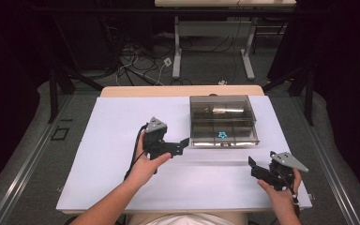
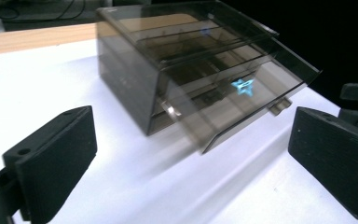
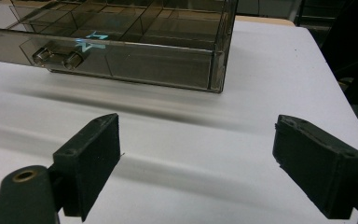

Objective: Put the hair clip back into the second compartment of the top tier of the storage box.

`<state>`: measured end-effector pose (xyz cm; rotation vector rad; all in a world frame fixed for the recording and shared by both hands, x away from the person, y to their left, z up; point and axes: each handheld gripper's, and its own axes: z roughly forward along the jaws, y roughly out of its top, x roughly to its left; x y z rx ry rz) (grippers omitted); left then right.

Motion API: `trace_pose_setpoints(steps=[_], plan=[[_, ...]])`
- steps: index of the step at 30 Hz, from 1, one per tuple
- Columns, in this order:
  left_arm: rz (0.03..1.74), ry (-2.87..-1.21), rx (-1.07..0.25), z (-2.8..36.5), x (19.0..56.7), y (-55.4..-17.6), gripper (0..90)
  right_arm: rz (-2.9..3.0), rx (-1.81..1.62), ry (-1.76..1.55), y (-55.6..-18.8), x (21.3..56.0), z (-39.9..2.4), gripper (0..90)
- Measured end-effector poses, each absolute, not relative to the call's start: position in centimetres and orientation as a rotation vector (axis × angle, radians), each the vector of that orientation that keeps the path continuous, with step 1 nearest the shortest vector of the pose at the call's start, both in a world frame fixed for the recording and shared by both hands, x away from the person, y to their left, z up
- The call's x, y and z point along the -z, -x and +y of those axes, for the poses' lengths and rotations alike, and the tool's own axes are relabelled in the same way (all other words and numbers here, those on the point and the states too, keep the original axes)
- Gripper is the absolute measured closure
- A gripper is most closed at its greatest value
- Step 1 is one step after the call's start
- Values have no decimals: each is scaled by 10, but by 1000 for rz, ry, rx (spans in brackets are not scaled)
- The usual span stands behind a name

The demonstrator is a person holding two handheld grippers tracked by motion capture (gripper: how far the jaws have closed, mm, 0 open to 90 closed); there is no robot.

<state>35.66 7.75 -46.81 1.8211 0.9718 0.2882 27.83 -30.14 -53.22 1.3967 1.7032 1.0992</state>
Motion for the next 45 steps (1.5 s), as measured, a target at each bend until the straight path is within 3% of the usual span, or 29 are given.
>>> trace_pose_setpoints(steps=[30, 45], plan=[[1013, -1808, -318, 148, 497, -331, 2, 1705, -1102, -1399, -278, 532, -300, 146], [1015, -1856, -355, 166, 508, -325, 2, 1710, -1100, -1395, -278, 532, -301, 146]])
